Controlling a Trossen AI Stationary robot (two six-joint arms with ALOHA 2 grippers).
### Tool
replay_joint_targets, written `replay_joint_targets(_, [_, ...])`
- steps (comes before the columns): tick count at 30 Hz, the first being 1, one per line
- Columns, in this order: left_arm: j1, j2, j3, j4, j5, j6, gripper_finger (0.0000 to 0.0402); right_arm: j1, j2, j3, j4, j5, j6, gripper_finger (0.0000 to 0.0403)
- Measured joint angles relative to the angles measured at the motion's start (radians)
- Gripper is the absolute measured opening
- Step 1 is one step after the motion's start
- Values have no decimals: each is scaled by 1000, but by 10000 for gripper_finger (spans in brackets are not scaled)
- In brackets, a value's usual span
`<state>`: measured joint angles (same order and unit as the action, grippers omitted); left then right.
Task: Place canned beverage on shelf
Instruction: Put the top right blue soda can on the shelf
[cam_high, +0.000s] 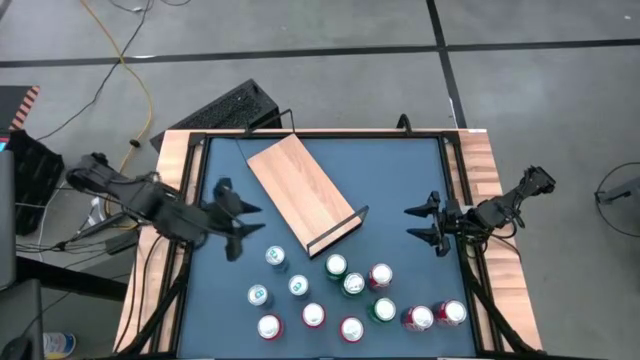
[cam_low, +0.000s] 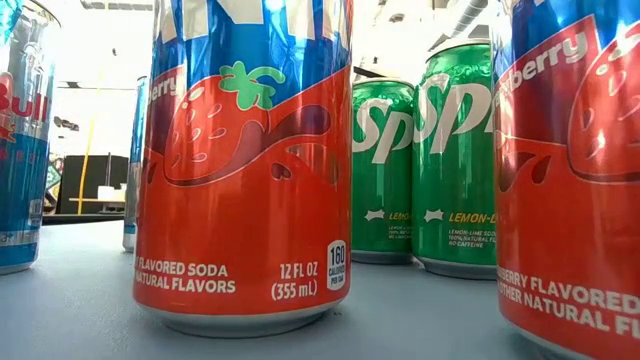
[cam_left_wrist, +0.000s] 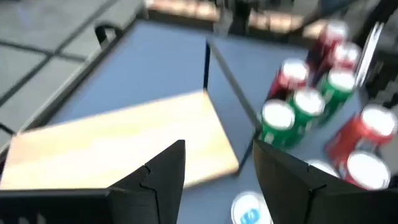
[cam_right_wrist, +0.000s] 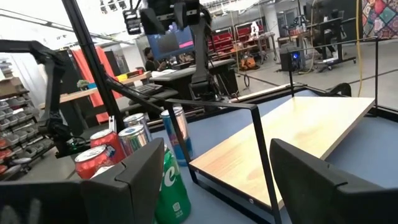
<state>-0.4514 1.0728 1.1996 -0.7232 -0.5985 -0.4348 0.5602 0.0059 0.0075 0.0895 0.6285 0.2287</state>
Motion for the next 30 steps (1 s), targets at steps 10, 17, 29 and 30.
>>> replay_joint_targets(10, [54,245,27,-42,165,-201,179,0,0,0,-6,0,-1,282])
replay_joint_targets(17, [38,326,27,26,194,-189,179,0,0,0,-19,0,-1,282])
replay_joint_targets(29, [26,358,27,-74,263,-219,235,0,1,0,-20,-1,-4,282])
replay_joint_targets(30, [26,360,27,-77,263,-220,249,0,1,0,-21,-1,-4,282])
